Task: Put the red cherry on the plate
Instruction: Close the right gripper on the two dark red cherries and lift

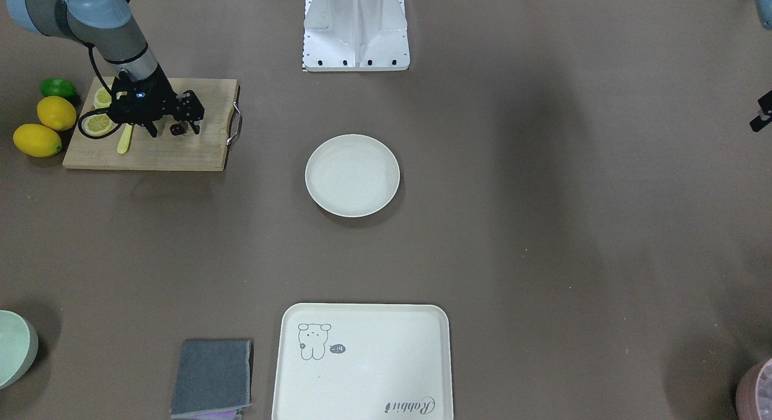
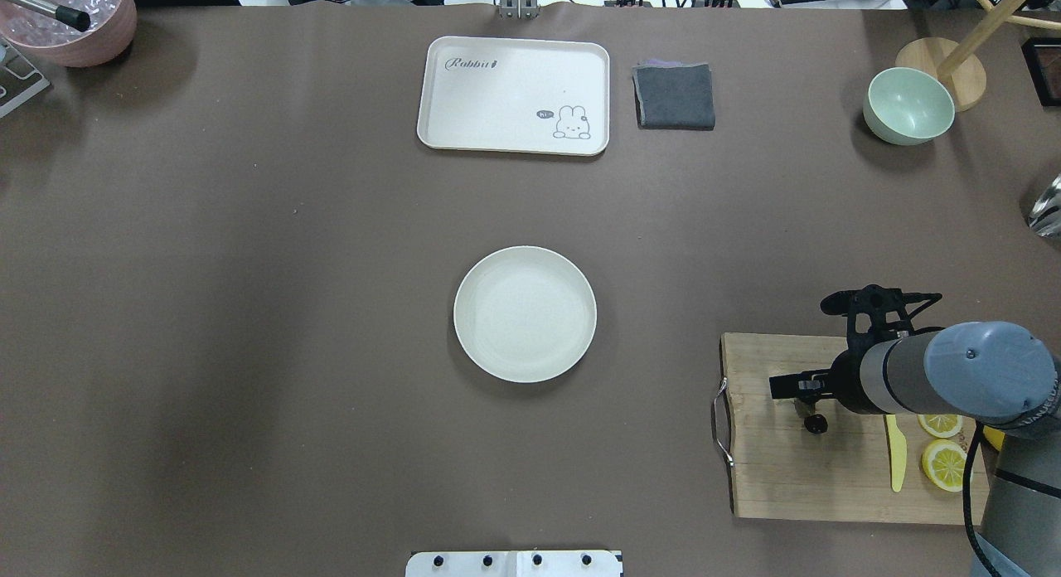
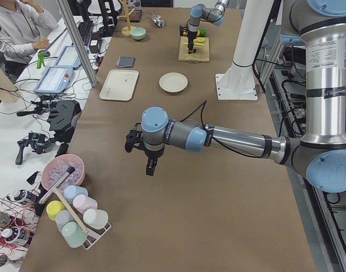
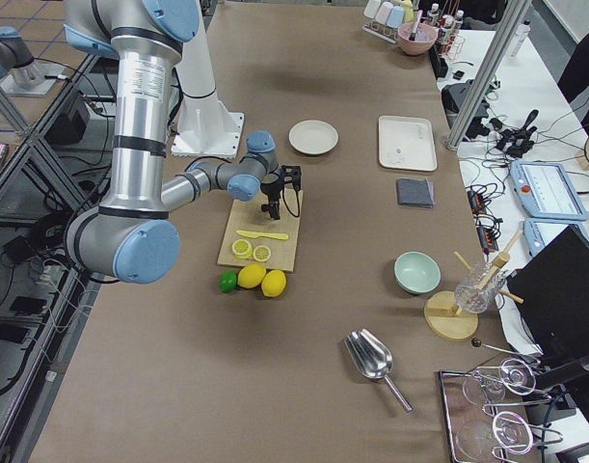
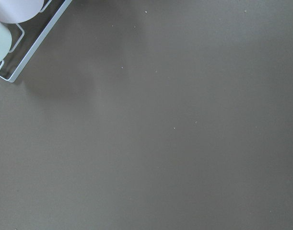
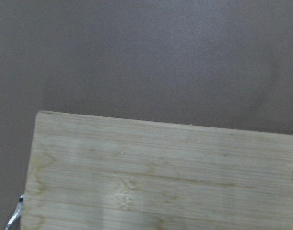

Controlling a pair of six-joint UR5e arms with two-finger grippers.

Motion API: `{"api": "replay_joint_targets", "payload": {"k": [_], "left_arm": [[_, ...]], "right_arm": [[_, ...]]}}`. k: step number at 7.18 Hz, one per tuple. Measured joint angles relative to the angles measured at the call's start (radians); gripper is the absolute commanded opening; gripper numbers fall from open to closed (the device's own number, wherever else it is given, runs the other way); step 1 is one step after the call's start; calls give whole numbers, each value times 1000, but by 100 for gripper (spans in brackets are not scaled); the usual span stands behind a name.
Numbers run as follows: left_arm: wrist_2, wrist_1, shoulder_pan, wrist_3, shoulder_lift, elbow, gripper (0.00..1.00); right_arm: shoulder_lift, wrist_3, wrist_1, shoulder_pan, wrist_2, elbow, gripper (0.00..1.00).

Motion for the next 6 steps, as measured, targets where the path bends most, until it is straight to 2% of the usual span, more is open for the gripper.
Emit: {"api": "replay_joint_targets", "payload": {"k": [1, 2, 5, 6], "left_arm": [[-1, -9, 0, 0, 5, 0, 98], [-1, -14, 1, -1, 8, 0, 98], [-1, -16, 1, 0, 12, 1, 98], [-1, -17, 1, 0, 12, 2, 98]], "right_arm": [[-2, 8, 0, -9, -11, 0, 16], [-4, 13, 1, -15, -17, 0, 0], [-3, 15, -21, -6, -12, 27, 0], [9, 15, -80, 2, -5, 66, 0]]}}
